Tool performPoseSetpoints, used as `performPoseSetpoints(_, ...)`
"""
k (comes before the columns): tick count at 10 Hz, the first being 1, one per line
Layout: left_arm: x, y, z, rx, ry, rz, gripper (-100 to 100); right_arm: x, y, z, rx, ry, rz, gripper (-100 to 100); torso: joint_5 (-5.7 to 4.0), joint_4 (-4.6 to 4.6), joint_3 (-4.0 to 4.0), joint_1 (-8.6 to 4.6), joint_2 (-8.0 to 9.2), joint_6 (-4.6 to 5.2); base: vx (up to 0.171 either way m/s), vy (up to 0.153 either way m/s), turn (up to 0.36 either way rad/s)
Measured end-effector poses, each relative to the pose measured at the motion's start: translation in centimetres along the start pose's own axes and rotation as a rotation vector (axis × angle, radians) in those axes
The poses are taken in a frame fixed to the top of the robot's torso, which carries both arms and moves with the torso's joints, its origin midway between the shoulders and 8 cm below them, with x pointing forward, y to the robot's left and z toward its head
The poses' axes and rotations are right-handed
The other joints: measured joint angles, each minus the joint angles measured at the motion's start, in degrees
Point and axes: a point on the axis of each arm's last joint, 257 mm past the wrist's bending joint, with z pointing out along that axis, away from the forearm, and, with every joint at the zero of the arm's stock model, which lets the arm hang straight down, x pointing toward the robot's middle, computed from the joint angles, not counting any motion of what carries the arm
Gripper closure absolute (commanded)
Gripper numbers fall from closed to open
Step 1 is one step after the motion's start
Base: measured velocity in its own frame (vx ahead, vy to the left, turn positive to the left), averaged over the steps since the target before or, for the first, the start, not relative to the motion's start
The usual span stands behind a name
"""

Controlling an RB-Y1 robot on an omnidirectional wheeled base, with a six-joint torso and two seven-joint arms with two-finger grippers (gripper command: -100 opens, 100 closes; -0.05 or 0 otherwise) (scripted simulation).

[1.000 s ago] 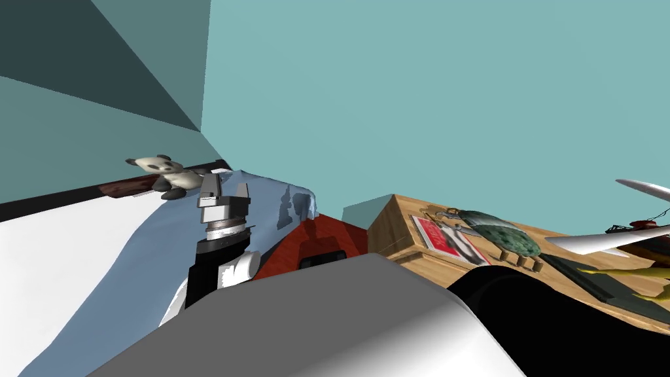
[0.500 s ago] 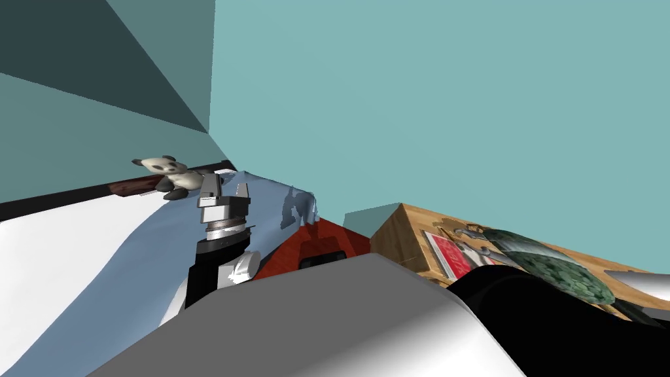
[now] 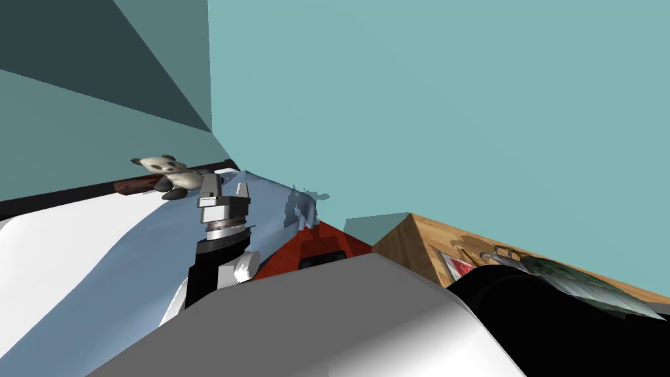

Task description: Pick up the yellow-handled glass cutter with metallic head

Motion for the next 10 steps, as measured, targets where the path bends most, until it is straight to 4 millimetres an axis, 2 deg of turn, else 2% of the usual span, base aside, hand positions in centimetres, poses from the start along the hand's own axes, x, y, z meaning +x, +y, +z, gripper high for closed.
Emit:
performPoseSetpoints(3, 0.0, 0.0, 0.0, 0.000, 0.000, 0.000, 0, -0.7, 0.3, -0.1, -0.006, -0.007, -0.010, -100, -0.05, 0.02, -0.13, -0.17, -0.27, -0.45, 0.132, -0.086, 0.070)
performPoseSetpoints(4, 0.0, 0.0, 0.0, 0.000, 0.000, 0.000, 0, -0.8, 0.3, -0.1, -0.006, -0.009, -0.010, 0, -0.05, 0.06, -0.02, -0.04, -0.07, -0.42, 0.012, -0.008, 0.000)
performPoseSetpoints(5, 0.0, 0.0, 0.0, 0.000, 0.000, 0.000, 0, -0.8, 0.3, -0.1, -0.006, -0.009, -0.011, -100, -0.01, 0.11, 0.10, 0.10, 0.13, -0.40, -0.006, -0.017, 0.018)
performPoseSetpoints(8, 0.0, 0.0, 0.0, 0.000, 0.000, 0.000, 0, 0.4, 0.6, 1.2, -0.011, -0.016, 0.001, -100, 0.00, 0.17, 0.24, 0.12, 0.36, -0.38, -0.014, -0.014, 0.007)
performPoseSetpoints(10, 0.0, 0.0, 0.0, 0.000, 0.000, 0.000, 0, 0.4, 0.4, 1.7, -0.003, -0.022, 0.001, -100, 0.01, 0.17, 0.23, 0.16, 0.33, -0.39, -0.003, -0.001, 0.000)
